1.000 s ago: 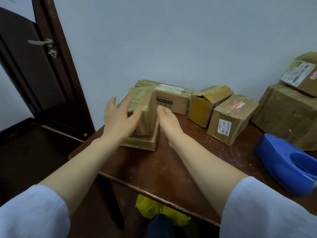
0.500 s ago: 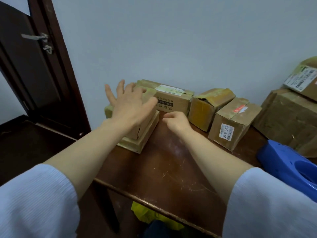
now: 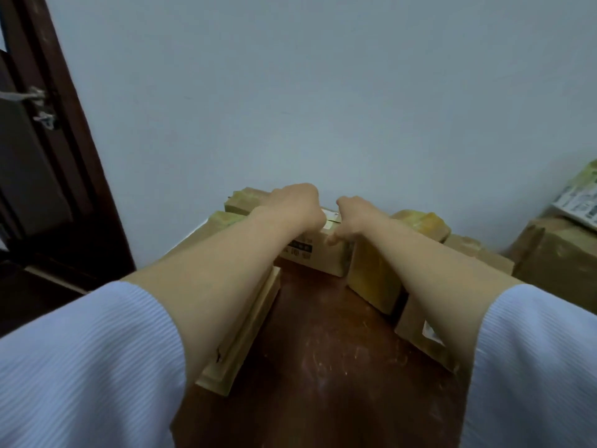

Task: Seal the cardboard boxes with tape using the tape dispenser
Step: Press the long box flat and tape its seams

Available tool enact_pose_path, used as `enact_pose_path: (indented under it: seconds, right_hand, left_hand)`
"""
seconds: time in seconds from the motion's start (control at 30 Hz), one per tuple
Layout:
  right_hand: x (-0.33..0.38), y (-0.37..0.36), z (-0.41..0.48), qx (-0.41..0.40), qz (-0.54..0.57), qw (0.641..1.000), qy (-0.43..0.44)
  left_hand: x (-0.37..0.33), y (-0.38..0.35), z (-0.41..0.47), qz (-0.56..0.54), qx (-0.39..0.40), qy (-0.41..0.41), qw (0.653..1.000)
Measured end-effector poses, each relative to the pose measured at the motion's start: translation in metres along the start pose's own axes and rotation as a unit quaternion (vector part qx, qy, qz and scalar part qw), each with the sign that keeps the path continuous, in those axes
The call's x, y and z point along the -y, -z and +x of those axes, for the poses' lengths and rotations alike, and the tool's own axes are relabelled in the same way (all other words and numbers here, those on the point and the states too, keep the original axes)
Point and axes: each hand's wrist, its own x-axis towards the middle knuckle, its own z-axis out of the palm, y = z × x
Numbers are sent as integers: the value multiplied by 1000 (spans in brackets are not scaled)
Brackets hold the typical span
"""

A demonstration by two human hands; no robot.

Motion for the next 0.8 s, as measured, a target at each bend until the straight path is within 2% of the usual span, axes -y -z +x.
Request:
enact_pose_path:
  seconds: [0.3, 0.43, 0.53, 0.7, 0.8]
  right_hand:
    - [-8, -9, 46, 104, -57, 993, 1]
    - [-7, -14, 52, 101, -36, 994, 4]
    - [-6, -10, 47, 63, 0, 998, 16]
    - [5, 18, 23, -96, -56, 992, 67]
    - [8, 39, -3, -158, -33, 985, 54]
  left_hand:
    - [2, -11, 43, 85, 14, -15, 996]
    - [7, -13, 46, 88, 14, -17, 996]
    - [9, -10, 42, 62, 1, -17, 998]
    - [9, 5, 26, -9, -56, 4, 998]
    - [6, 18, 10, -69, -107, 11, 992]
